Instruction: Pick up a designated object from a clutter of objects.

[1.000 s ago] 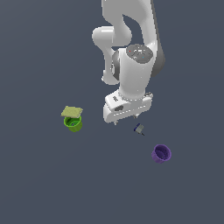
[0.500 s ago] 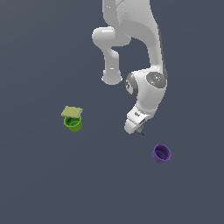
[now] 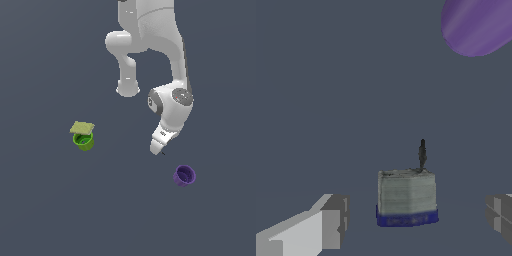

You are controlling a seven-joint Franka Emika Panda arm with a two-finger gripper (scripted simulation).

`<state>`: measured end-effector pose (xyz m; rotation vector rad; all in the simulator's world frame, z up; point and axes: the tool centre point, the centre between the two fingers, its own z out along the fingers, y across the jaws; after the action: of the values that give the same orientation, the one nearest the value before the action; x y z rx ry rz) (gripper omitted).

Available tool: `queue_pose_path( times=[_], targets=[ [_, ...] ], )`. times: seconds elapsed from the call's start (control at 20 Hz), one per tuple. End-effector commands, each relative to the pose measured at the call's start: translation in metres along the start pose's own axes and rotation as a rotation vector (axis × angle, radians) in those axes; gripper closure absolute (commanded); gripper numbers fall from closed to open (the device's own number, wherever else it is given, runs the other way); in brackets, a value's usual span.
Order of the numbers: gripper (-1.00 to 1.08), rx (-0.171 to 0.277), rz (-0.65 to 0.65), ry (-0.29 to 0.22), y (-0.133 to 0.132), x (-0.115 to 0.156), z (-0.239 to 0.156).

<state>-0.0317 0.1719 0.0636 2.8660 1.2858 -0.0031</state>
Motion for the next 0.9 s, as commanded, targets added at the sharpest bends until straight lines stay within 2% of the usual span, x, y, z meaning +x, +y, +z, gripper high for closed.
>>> queue_pose_path(
  times=[0.0, 0.85],
  targets=[
    [-0.92, -0.001, 0.001, 0.001, 0.000, 0.000, 0.000],
    [-0.92, -0.001, -0.005, 0.002, -0.001, 0.000, 0.051]
  ],
)
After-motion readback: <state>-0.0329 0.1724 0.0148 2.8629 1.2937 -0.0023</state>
